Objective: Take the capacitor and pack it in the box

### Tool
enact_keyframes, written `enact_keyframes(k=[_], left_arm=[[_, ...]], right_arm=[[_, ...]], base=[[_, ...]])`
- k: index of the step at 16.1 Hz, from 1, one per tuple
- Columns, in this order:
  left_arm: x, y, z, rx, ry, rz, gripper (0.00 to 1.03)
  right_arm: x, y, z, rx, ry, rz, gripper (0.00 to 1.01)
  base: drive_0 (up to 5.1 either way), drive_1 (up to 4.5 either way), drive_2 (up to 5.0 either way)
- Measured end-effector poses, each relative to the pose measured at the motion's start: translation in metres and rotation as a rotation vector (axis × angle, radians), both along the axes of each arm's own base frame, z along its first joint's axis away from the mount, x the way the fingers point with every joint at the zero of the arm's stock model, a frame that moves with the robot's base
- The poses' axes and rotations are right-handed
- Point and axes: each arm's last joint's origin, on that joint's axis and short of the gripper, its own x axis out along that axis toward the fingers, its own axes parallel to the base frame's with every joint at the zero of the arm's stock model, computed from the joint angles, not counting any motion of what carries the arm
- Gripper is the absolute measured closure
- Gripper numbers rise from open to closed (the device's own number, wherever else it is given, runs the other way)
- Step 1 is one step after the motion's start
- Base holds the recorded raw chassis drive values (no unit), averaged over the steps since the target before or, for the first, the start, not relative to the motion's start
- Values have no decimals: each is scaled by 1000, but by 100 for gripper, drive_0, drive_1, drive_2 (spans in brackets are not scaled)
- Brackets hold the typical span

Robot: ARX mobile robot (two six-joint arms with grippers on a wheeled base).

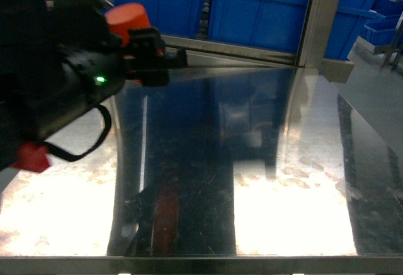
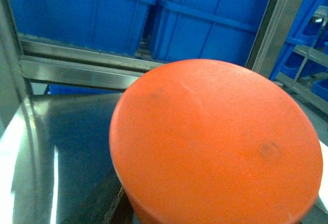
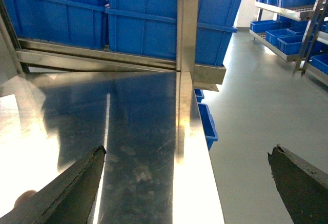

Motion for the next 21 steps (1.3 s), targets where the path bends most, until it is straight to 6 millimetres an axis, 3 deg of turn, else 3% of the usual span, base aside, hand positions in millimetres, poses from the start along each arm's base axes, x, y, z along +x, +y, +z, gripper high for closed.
enact_keyframes(k=[4, 7, 9, 12, 13, 15, 21], left_arm=[[-106, 53, 22, 31, -50, 22, 58], [-158, 88, 34, -11, -37, 34, 58], [-182, 94, 45, -42, -99, 14, 58], [-182, 93, 47, -36, -92, 26, 58], [-184, 94, 41, 22, -14, 136, 58], [-193, 105, 37, 91, -23, 273, 58], [-210, 126, 19, 115, -19, 274, 58]], right_arm=[[0, 0, 0, 0, 0, 0, 3], [0, 0, 0, 0, 0, 0, 3], [0, 0, 0, 0, 0, 0, 3], [0, 0, 0, 0, 0, 0, 3], [0, 0, 0, 0, 0, -1, 3], [0, 0, 0, 0, 0, 0, 3], [0, 0, 0, 0, 0, 0, 3]], base=[[0, 0, 0], [0, 0, 0], [0, 0, 0], [0, 0, 0], [0, 0, 0], [0, 0, 0], [0, 0, 0]])
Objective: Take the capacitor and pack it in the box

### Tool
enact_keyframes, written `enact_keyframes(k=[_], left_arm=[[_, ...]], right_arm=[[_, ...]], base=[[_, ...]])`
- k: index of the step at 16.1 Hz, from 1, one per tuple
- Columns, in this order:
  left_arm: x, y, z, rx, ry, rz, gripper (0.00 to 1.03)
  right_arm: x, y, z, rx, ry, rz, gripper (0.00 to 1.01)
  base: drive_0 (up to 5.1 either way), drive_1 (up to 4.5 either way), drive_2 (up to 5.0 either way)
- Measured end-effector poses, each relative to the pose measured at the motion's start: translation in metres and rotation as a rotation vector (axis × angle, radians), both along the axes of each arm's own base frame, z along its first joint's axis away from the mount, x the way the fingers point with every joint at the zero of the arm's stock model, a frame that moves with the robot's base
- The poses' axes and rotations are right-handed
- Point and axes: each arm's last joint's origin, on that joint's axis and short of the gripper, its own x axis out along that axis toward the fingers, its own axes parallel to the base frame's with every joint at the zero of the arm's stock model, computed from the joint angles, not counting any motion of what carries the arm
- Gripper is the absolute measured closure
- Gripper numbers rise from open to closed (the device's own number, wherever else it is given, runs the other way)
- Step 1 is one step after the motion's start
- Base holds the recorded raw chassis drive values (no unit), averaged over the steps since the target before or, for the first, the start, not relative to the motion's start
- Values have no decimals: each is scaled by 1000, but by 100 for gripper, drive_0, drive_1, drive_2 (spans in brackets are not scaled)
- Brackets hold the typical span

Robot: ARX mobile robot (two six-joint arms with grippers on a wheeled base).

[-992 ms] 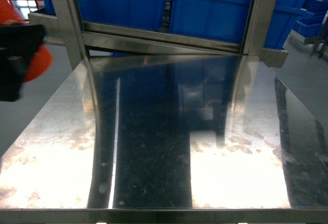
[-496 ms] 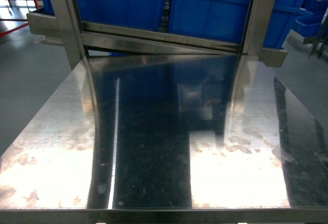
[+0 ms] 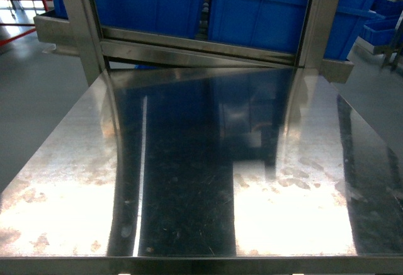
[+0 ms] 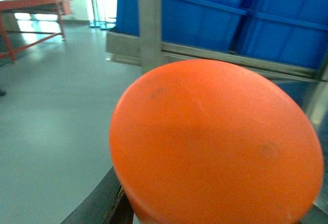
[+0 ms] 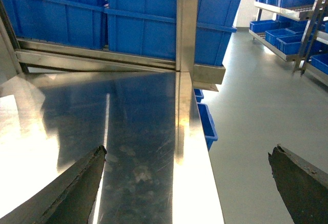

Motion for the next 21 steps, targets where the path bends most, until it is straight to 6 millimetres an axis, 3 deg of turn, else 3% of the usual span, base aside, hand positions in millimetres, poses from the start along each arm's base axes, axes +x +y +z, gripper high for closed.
enact_keyframes(k=[13, 15, 21], left_arm=[[-19, 0, -10, 0, -23, -6, 58], [-29, 0, -14, 0, 6, -6, 58], [-30, 0, -13, 0, -5, -5, 58]], right_arm=[[0, 0, 0, 0, 0, 0, 3], [0, 0, 0, 0, 1, 0, 3], [0, 0, 0, 0, 1, 0, 3]], base=[[0, 0, 0], [0, 0, 0], [0, 0, 0]])
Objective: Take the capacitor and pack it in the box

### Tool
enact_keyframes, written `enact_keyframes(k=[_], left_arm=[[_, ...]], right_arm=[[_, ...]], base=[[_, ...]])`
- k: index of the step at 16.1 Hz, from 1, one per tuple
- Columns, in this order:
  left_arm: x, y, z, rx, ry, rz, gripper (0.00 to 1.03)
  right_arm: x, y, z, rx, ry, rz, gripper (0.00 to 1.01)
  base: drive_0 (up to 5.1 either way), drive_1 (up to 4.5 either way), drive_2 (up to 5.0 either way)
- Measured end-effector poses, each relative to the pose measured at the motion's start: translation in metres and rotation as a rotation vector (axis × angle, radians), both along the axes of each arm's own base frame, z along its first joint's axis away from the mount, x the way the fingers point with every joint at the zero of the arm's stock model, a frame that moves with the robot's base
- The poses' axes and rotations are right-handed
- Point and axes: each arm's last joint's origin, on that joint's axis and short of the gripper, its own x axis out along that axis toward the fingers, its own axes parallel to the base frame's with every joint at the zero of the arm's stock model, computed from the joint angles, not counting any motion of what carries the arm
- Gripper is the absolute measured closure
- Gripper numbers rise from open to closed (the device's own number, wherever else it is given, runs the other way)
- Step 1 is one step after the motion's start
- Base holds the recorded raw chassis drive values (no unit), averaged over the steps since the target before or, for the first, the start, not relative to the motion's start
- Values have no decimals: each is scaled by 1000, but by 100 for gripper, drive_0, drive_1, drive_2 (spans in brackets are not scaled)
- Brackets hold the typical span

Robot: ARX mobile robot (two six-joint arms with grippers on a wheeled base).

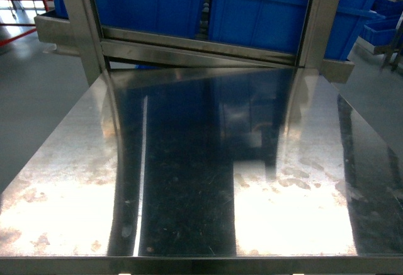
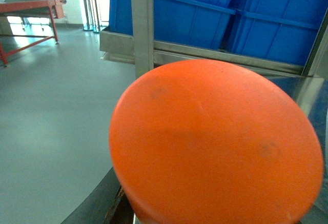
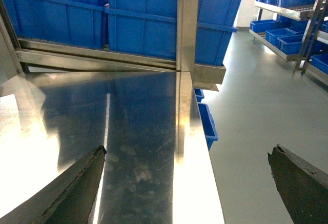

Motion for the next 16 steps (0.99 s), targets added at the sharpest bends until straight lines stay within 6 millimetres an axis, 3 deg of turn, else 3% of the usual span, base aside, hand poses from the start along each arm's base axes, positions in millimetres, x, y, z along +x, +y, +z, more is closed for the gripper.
enact_keyframes(k=[16], left_arm=[[0, 0, 0, 0, -3, 0, 58]], right_arm=[[0, 0, 0, 0, -3, 0, 3]], base=[[0, 0, 0]])
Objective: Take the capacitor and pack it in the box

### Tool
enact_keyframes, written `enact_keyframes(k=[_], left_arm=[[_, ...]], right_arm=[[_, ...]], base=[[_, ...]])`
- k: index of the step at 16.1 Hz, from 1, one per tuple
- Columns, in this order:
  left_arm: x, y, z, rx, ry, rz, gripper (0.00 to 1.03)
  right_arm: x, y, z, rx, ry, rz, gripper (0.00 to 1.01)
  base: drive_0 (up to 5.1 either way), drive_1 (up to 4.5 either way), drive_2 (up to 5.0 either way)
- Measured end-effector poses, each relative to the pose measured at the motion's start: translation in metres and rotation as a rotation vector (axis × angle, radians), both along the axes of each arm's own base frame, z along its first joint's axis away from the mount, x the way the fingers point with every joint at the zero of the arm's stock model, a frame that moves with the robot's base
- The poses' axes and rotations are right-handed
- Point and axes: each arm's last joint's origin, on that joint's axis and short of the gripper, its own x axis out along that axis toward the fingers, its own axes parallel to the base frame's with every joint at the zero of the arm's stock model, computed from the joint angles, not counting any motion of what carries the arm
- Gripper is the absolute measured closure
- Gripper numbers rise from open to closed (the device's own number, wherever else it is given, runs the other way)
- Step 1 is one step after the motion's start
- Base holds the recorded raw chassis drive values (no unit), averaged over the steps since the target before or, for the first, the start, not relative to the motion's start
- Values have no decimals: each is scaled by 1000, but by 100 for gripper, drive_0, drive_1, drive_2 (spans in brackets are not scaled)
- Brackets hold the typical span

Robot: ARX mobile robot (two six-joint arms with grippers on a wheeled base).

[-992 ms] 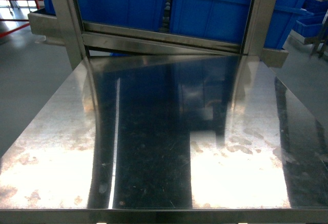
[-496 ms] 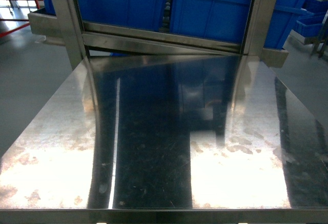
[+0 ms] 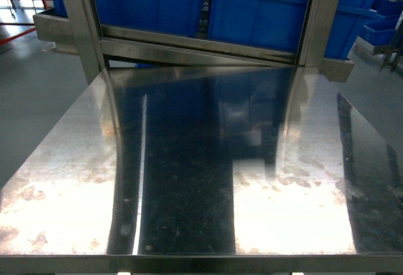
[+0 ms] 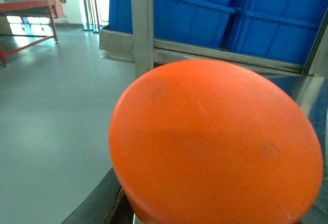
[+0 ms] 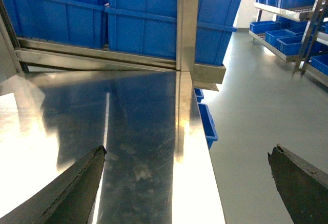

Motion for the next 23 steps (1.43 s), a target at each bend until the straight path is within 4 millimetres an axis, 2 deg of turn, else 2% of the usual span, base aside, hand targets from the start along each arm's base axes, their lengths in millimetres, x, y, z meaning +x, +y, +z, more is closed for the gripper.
enact_keyframes(k=[23], left_arm=[[0, 0, 0, 2, 3, 0, 58]], right_arm=[[0, 0, 0, 0, 2, 0, 3]], base=[[0, 0, 0]])
